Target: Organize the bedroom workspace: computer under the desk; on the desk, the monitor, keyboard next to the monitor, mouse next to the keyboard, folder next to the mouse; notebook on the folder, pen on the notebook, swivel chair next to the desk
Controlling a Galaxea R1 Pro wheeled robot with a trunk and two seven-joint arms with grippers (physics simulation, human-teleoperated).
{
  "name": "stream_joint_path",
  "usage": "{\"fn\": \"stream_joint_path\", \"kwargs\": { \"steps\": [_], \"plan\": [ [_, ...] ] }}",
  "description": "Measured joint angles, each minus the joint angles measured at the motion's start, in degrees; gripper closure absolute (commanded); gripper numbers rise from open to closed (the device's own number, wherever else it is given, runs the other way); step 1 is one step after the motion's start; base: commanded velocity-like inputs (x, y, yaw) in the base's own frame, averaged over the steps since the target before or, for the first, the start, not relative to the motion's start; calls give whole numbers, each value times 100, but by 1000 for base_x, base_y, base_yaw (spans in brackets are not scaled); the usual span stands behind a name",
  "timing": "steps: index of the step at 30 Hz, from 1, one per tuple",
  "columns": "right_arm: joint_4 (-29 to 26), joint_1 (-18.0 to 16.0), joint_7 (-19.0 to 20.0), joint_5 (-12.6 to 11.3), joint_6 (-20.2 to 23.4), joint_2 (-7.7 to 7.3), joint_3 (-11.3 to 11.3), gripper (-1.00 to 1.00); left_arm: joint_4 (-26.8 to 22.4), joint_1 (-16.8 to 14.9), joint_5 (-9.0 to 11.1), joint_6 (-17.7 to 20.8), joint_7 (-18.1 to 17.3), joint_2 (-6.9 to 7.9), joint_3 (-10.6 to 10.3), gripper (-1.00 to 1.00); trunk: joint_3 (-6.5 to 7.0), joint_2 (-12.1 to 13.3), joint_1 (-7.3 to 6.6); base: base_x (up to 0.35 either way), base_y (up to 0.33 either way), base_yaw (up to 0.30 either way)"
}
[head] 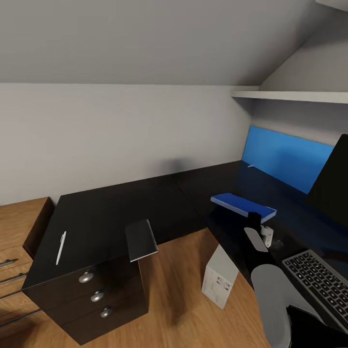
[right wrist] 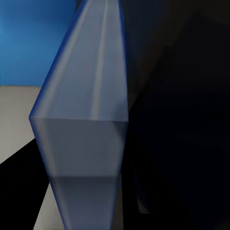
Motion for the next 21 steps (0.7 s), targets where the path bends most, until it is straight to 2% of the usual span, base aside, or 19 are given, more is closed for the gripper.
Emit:
{"fn": "stream_joint_path", "kwargs": {
  "steps": [9, 10, 11, 15, 21],
  "plan": [
    [26, 0, 40, 17, -6, 4, -11, 100, 0, 0, 0, 0, -19, -1, -3, -100, 0, 0, 0, 0, 0, 0],
    [59, -1, 93, 11, -11, 8, -19, 100, 0, 0, -1, 0, -23, -2, -3, -100, 0, 0, 0, 0, 0, 0],
    [71, 4, 163, -128, -25, 13, -17, 100, 0, 0, -1, 0, -25, -5, -4, -100, -1, 1, 0, 0, 0, 0],
    [64, 2, 690, -119, -20, 64, -33, 100, 0, 0, -4, 8, -29, -8, -4, -100, -1, 1, 0, 0, 0, 0],
    [68, 2, 741, -119, -18, 69, -35, 100, 0, 0, -10, 2, -29, -19, -6, -100, -1, 1, 0, 0, 0, 0]
  ]
}}
